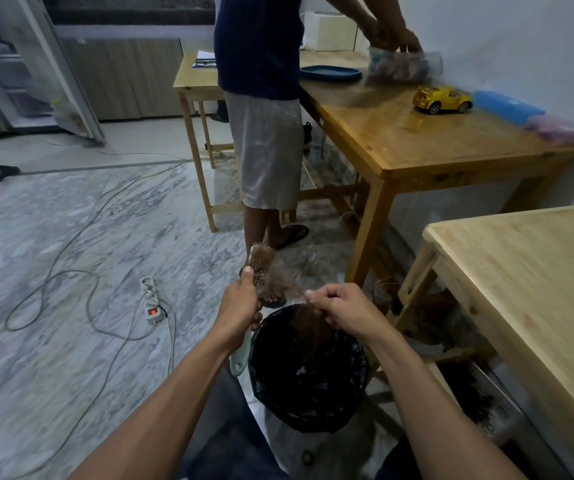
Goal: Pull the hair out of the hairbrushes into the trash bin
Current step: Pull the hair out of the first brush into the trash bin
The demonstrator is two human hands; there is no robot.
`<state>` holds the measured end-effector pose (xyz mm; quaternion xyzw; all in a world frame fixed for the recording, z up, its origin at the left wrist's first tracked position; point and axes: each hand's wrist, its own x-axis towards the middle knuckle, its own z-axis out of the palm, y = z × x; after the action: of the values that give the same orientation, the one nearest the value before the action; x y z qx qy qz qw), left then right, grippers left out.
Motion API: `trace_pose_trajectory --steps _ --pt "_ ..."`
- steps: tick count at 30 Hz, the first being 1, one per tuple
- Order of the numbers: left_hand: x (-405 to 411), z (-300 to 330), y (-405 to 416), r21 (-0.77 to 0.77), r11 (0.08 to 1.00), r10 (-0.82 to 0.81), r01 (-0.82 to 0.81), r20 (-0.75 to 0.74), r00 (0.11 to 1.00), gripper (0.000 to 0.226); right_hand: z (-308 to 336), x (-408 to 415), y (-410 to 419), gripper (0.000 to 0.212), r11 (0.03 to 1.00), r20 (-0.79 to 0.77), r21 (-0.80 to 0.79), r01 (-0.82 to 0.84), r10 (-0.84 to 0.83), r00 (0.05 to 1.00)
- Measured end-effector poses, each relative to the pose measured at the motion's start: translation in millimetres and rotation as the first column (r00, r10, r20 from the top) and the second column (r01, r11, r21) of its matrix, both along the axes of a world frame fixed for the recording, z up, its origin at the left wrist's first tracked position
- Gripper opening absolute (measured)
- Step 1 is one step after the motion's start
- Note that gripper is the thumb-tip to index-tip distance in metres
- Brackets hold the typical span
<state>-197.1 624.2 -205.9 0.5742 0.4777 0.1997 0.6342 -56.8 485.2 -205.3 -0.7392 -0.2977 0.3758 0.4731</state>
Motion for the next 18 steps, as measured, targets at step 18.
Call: trace_pose_trajectory --steps 18 --pt "14 5 -13 0.325 0.923 -0.209 0.207 -0.030 0.978 0.060 9 -12 7 0.023 0.995 -0.090 0.055 0.080 -0.075 0.993"
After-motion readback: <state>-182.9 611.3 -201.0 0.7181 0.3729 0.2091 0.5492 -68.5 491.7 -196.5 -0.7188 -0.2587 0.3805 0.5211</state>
